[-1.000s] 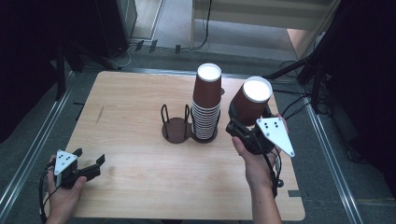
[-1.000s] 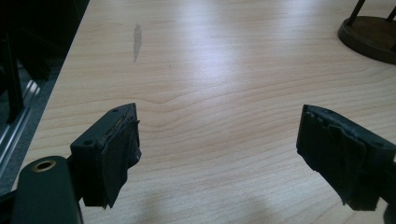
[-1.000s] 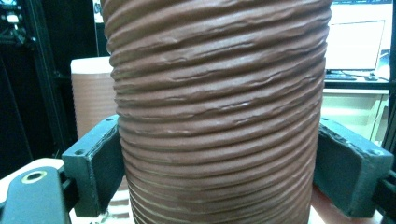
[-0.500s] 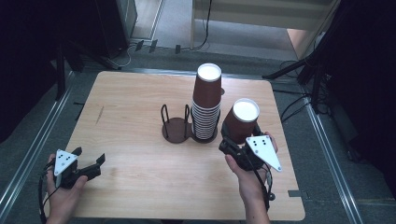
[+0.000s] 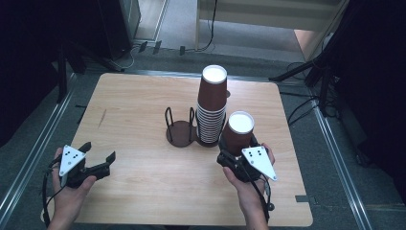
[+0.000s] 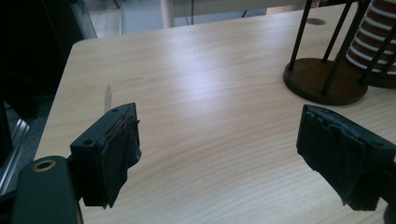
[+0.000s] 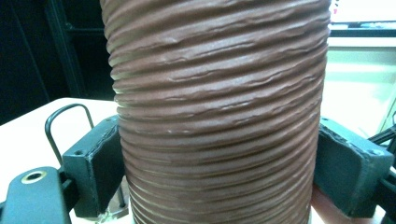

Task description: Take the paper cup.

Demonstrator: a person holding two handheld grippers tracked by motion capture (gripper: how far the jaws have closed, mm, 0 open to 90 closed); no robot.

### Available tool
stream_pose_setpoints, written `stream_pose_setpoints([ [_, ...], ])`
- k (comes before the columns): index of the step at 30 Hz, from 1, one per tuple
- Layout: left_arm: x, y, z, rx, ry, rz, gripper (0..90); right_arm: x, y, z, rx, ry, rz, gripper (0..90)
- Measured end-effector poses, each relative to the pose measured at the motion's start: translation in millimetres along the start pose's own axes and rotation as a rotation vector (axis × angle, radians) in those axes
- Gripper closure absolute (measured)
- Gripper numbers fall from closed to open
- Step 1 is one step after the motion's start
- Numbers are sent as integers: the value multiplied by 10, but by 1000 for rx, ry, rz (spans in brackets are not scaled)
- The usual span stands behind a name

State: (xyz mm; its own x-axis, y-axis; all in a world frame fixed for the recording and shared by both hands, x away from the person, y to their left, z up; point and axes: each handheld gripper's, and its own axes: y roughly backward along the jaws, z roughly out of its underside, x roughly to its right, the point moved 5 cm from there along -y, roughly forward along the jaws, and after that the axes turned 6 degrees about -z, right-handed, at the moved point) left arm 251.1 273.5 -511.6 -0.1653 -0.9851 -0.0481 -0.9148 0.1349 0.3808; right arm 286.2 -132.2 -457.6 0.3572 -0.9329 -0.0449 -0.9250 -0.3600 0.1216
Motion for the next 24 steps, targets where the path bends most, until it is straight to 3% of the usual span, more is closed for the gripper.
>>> stream_pose_setpoints([
  [4,69,-7,-140,4,52,71,142,-65,-35,59,-17,16,-5,123],
  [11,272,-32,-352,34,5,111,142,-150,-63,111,-27,29,-25,123],
  [16,430,-60,-462,41,-8,183,104,-223,-78,157,-43,31,-39,123],
  [21,571,-87,-461,11,-33,259,43,-376,-96,190,-52,68,-55,121],
  [24,625,-95,-449,-2,-40,281,34,-453,-109,225,-57,88,-65,120],
])
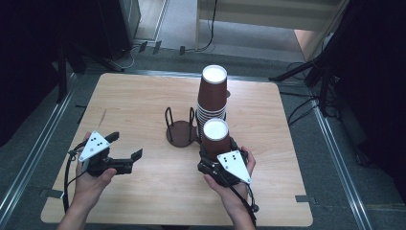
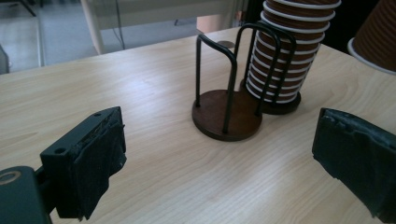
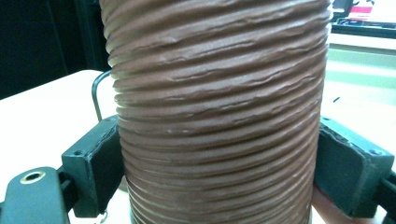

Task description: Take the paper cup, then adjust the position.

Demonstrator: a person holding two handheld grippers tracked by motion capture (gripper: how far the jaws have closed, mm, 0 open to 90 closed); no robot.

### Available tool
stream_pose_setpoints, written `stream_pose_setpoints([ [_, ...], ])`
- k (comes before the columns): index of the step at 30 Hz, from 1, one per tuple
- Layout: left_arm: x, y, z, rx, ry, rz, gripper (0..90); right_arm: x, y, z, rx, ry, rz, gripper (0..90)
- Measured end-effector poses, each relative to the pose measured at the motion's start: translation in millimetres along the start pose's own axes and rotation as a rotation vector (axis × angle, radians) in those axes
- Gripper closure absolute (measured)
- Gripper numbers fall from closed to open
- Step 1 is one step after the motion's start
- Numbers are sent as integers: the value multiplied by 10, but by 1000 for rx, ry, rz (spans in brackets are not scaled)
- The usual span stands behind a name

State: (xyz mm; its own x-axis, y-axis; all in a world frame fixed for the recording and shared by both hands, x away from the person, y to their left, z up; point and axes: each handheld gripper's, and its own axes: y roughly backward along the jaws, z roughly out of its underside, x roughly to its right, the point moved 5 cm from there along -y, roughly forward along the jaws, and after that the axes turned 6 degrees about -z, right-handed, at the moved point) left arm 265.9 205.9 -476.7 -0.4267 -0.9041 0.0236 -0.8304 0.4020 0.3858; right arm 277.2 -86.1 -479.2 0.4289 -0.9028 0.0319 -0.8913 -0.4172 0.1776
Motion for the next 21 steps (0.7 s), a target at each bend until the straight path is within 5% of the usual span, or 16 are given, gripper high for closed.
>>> stream_pose_setpoints([
  [11,262,-48,24,-16,-25,100,12,-222,-113,255,-70,94,-13,118],
  [14,312,-61,36,-29,-33,126,13,-329,-136,312,-74,169,-24,117],
  [21,353,-55,18,-38,-46,156,67,-436,-145,405,-90,203,-35,114],
])
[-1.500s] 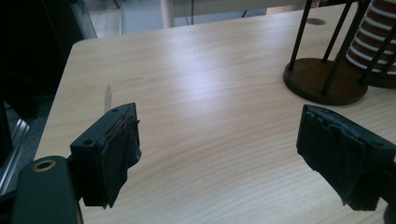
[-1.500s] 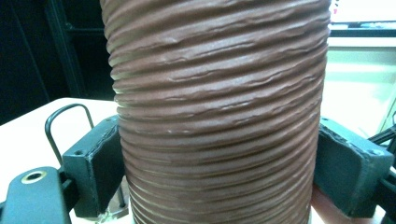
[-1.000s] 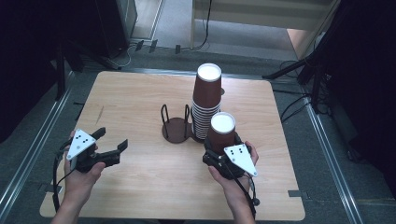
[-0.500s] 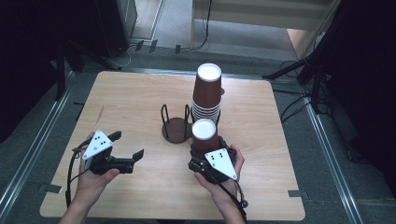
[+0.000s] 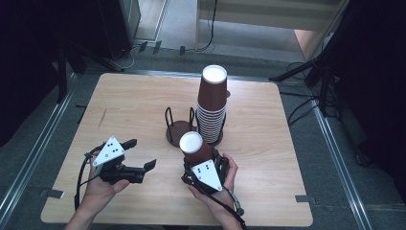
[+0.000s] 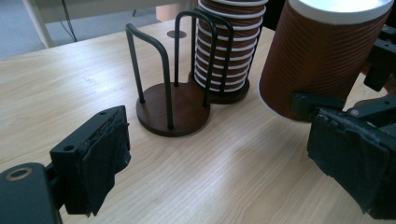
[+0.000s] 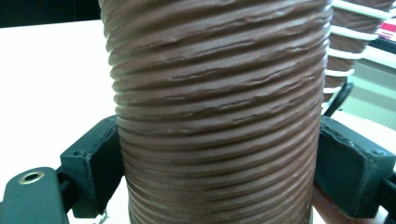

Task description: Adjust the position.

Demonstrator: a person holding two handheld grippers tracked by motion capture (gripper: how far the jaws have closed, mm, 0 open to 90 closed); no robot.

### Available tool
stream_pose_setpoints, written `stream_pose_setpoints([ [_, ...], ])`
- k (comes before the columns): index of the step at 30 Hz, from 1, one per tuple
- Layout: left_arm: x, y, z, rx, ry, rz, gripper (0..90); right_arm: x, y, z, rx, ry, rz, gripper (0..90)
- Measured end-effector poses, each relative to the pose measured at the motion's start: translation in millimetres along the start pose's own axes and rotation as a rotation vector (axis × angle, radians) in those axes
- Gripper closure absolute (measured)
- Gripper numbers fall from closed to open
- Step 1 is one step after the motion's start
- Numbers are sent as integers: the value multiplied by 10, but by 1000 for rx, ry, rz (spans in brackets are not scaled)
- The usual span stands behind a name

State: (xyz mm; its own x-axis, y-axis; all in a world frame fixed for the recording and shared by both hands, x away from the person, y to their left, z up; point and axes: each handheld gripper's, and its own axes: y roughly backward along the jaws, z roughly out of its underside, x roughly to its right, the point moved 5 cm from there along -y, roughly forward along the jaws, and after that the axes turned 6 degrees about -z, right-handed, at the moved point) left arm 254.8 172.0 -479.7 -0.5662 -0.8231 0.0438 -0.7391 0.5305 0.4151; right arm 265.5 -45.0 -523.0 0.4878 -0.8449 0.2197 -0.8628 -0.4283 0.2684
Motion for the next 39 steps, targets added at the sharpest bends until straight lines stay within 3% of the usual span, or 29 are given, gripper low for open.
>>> stream_pose_setpoints([
  [8,122,-6,-13,-18,-24,54,86,-177,-31,42,-2,93,-37,115],
  [11,180,-12,-18,-23,-40,64,143,-240,-31,47,1,125,-56,115],
  [12,229,-14,-19,-29,-56,89,143,-288,-32,57,3,151,-68,115],
  [17,318,-21,-12,-39,-73,130,146,-377,-43,93,-1,210,-87,116],
  [18,349,-29,-12,-48,-67,156,146,-398,-43,96,2,224,-94,116],
  [22,399,-52,-4,-63,-74,179,147,-476,-46,113,3,266,-108,116],
  [31,455,-106,64,-113,-109,200,232,-581,-19,142,30,338,-188,115],
  [35,441,-98,80,-130,-102,233,241,-589,-17,166,17,346,-197,102],
  [37,419,-96,83,-123,-83,255,243,-605,-9,164,7,318,-219,92],
  [39,393,-96,77,-107,-76,234,245,-603,2,149,21,324,-215,70],
])
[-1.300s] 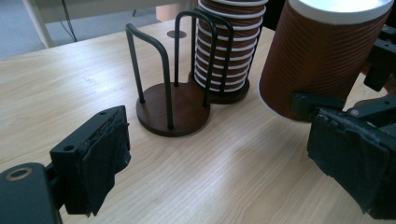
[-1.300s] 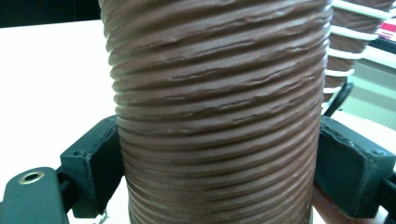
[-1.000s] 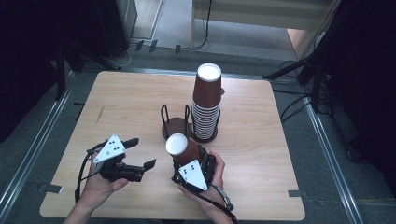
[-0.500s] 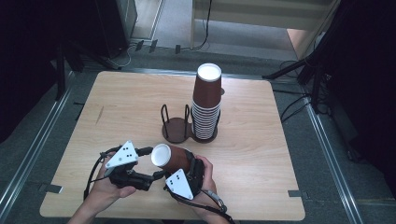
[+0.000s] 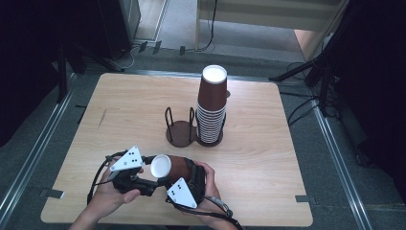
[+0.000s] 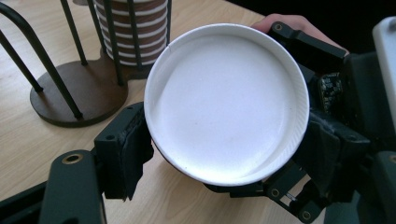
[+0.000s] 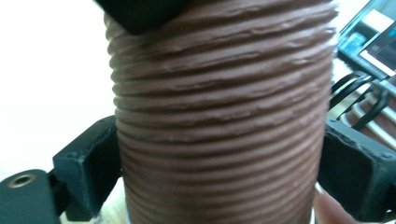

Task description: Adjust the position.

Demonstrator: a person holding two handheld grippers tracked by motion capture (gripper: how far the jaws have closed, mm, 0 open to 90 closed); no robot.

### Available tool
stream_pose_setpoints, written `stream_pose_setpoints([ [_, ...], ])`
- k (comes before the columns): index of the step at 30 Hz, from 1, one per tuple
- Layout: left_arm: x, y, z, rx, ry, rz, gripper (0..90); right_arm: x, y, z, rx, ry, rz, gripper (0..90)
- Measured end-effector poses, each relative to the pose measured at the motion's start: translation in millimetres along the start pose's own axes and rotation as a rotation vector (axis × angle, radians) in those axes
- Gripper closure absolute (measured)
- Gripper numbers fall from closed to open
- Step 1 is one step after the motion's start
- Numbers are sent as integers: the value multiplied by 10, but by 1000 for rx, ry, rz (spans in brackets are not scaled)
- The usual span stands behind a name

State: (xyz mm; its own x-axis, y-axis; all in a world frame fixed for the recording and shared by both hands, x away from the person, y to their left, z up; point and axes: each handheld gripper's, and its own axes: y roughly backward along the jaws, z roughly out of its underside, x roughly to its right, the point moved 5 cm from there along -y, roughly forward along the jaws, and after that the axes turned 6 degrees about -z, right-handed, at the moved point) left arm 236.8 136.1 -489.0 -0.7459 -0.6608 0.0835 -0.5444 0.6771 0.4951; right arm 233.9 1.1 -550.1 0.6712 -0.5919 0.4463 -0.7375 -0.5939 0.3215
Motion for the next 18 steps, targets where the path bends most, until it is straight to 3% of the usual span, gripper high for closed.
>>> stream_pose_setpoints([
  [5,-100,24,4,31,38,-50,246,82,54,-17,12,-24,1,37],
  [12,-186,63,33,56,60,-83,247,164,133,-86,42,-112,-60,38],
  [18,-246,147,6,114,86,-104,248,190,231,-197,52,-102,-87,40],
])
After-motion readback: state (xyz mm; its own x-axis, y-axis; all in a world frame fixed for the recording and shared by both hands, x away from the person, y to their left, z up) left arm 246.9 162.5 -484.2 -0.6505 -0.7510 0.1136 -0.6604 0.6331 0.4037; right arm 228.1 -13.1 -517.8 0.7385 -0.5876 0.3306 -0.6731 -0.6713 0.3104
